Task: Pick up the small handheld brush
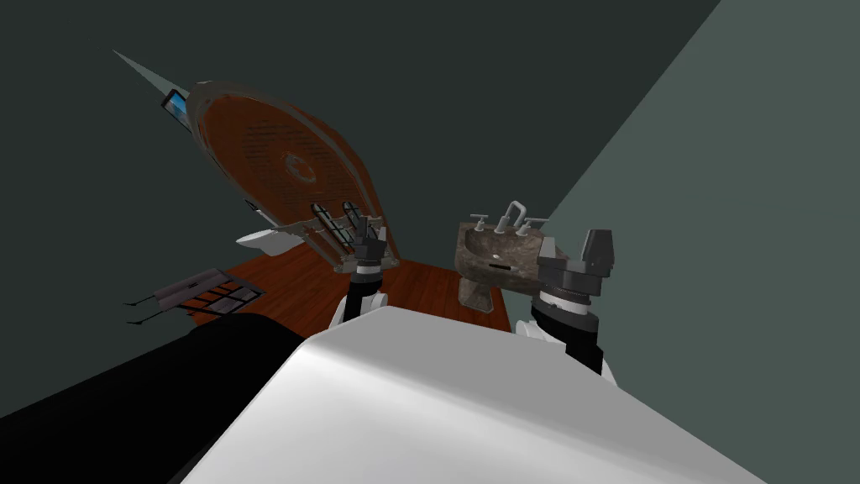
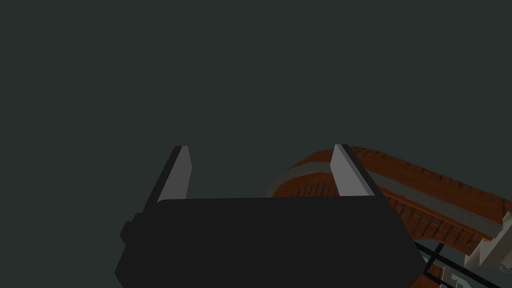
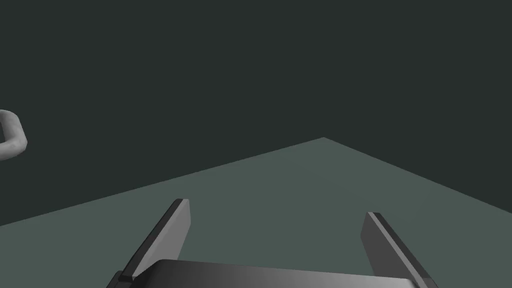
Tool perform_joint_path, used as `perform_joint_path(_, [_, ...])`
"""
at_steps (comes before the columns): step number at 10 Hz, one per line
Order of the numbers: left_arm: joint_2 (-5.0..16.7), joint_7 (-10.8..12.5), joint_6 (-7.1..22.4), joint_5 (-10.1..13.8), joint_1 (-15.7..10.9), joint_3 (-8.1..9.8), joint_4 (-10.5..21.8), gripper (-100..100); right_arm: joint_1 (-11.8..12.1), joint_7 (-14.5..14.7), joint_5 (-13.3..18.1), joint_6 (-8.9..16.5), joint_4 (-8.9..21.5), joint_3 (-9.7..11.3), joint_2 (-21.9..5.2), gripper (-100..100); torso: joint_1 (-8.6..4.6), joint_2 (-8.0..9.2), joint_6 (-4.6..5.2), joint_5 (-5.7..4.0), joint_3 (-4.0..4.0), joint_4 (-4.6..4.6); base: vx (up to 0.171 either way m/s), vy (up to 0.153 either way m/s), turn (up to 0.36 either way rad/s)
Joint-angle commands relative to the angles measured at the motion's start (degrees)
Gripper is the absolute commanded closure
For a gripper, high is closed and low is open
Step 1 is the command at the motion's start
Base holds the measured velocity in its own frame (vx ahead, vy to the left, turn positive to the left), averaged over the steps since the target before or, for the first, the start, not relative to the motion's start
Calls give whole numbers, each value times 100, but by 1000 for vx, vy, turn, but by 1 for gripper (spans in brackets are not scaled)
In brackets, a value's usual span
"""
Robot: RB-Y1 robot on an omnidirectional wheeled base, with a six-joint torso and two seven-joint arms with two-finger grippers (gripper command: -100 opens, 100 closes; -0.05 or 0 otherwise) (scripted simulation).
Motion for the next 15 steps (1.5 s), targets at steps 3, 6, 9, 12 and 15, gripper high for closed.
perform_joint_path(3, [0, 0, 0, 0, 0, 0, 0, 0, 341, 147, 94, -57, 121, -70, -475, -100, 2, 4, 0, 0, 2, 1, -10, 12, 14])
perform_joint_path(6, [0, 0, 0, 0, 0, 0, 0, 0, 898, 438, 251, -141, 318, -181, -783, -100, 9, 8, 1, 2, 4, 1, -11, 30, 37])
perform_joint_path(9, [0, 0, 0, 0, 0, 0, 0, 0, 1397, 722, 384, -204, 486, -273, -920, -100, 10, 4, 0, 3, 3, 1, -4, 31, 43])
perform_joint_path(12, [0, 0, 0, 0, 0, 0, 0, 0, 1901, 1078, 531, -264, 676, -380, -1019, -100, 10, 1, 0, 3, 1, 0, 6, 31, 60])
perform_joint_path(15, [0, 0, 0, 0, 0, 0, 0, 0, 2326, 1282, 607, -291, 777, -438, -1056, -100, 10, -3, 0, 2, -1, 0, 14, 24, 50])
